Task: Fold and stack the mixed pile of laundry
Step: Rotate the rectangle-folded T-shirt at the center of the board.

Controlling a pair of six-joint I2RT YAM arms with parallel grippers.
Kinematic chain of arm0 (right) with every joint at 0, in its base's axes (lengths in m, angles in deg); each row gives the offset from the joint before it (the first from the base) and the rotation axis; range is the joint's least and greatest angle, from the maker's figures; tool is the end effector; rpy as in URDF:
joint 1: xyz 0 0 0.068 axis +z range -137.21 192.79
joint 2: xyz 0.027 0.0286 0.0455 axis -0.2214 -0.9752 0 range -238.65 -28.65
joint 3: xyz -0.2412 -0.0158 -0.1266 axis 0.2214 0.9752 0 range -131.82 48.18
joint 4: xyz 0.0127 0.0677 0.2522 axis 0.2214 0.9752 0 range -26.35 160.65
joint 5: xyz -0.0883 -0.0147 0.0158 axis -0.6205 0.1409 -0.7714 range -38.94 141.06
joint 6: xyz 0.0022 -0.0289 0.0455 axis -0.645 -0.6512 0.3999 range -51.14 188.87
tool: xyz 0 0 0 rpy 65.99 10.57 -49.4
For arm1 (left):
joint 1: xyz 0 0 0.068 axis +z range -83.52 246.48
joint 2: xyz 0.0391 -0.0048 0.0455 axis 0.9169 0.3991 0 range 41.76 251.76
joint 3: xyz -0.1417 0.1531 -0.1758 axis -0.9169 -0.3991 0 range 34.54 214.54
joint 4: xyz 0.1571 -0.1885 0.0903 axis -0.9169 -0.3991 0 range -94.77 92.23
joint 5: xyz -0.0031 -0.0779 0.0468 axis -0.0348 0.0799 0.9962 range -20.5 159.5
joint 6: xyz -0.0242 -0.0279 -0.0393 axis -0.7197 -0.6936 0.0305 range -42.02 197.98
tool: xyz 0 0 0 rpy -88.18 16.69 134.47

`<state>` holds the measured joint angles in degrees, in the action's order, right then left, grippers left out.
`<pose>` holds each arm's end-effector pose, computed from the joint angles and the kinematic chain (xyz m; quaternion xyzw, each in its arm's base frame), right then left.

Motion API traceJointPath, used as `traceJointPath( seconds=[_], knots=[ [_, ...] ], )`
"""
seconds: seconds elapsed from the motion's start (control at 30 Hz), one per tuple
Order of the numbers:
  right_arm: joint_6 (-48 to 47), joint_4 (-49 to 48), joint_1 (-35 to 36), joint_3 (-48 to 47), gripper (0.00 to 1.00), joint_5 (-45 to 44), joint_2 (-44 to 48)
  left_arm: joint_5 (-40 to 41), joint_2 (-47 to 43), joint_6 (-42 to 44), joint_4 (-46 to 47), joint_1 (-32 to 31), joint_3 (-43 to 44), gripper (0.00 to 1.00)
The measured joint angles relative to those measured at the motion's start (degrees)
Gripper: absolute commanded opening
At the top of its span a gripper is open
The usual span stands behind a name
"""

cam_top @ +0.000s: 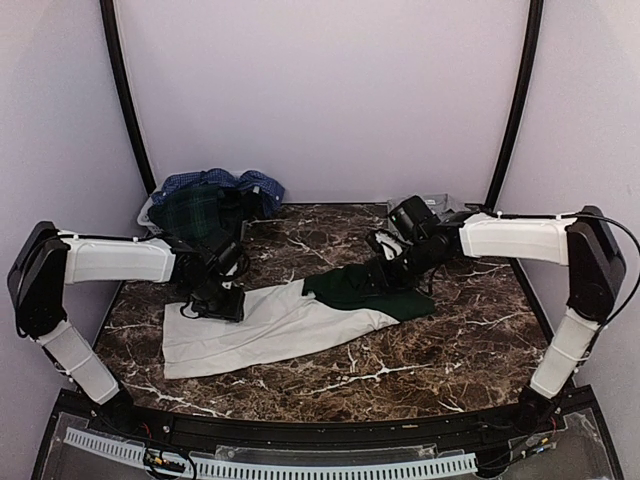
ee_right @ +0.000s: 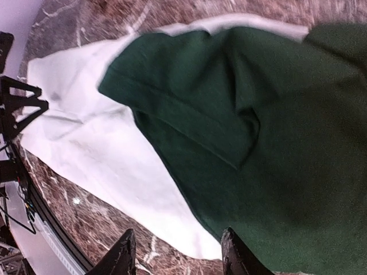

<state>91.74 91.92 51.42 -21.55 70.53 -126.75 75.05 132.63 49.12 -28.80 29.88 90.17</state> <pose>0.2741 0.2342 0.2215 -0.1774 0.9286 0.2839 0.1603 0.2451 -0.1778 0.1849 0.0560 0.9759 -0.0712 0.1984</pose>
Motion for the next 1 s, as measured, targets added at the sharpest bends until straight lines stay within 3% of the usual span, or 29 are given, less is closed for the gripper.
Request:
traceJointPath(
  seconds=[0.17, 0.3, 0.63, 0.83, 1.0],
  knots=[
    [3.4, -0.1, 0.0, 5.9, 0.45, -0.7, -2.7, 0.9, 4.9, 1.1, 0.0, 0.3, 0.3, 0.45],
    [4.2, -0.7, 0.0, 4.7, 0.43, -1.9, -7.7, 0.9, 5.2, 0.3, 0.6, 0.4, -1.1, 0.45],
    [-1.7, 2.0, 0.4, -23.1, 0.42, -4.6, -26.9, -0.5, -3.3, -6.5, 2.7, 1.1, -10.3, 0.41],
    [-9.6, 8.9, -0.6, -47.7, 0.42, -12.7, -40.9, -3.7, -5.8, -8.2, 4.9, 0.6, -12.7, 0.39],
    [-12.3, 12.1, -2.9, -52.2, 0.46, -16.1, -41.1, -6.1, -4.6, -5.9, 3.7, -4.8, -9.2, 0.41]
  ],
)
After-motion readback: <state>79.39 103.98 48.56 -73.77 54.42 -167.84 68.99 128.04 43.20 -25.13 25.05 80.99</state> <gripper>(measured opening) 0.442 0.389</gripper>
